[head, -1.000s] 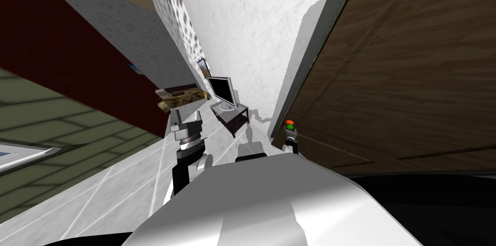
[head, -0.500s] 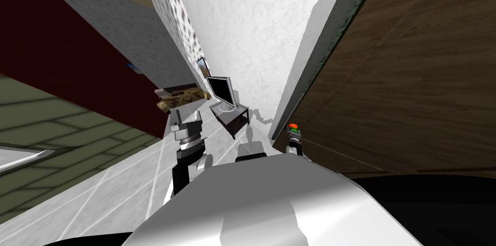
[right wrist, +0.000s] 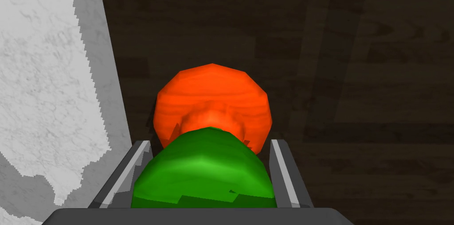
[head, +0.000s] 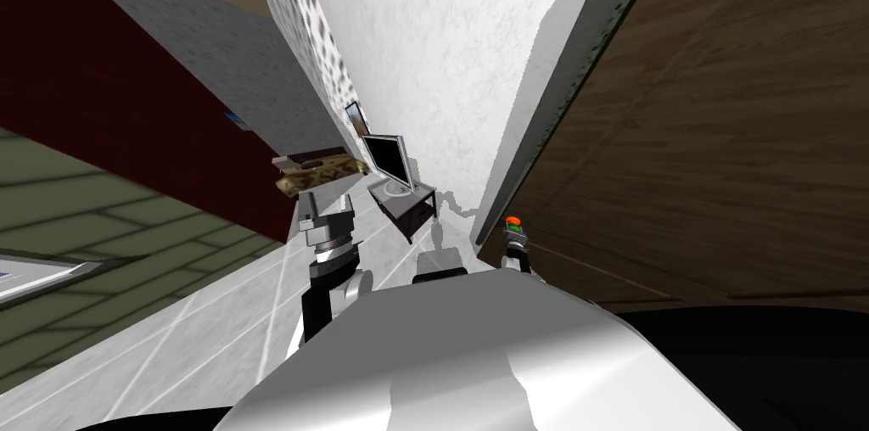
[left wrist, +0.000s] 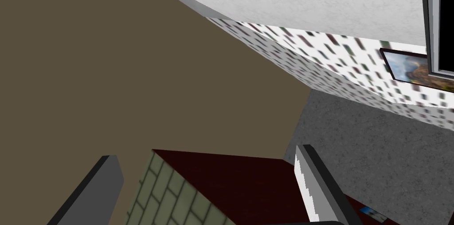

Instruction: Pull the door open

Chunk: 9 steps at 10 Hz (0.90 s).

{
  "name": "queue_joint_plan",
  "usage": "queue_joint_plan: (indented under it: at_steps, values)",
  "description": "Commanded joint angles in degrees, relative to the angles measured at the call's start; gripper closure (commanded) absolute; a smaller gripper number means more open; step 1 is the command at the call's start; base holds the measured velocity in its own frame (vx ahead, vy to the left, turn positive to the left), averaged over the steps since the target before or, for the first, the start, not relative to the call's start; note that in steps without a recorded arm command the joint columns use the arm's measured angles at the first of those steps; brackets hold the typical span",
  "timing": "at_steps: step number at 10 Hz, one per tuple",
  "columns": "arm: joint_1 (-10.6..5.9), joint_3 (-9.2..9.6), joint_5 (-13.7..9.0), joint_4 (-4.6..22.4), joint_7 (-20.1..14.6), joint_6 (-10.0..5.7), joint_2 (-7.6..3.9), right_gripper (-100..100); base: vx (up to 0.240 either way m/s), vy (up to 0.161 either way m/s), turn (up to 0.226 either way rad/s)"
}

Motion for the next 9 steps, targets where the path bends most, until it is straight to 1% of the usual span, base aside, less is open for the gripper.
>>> queue_joint_plan:
  at_steps: [1, 2, 4, 9]
  values:
    - [-0.04, 0.0, -0.02, -0.05, -0.07, -0.07, 0.06, 100, 0.0, 0.0, 0.0]
    - [0.03, 0.97, 0.56, -0.35, -0.81, 0.16, -0.06, 100, -0.142, -0.009, 0.054]
    - [0.06, 1.83, 1.07, -0.66, -1.52, 0.31, -0.12, 100, -0.226, 0.011, 0.059]
    - [0.2, 6.04, 3.52, -2.18, -4.96, 1.0, -0.4, 100, -0.247, 0.011, 0.075]
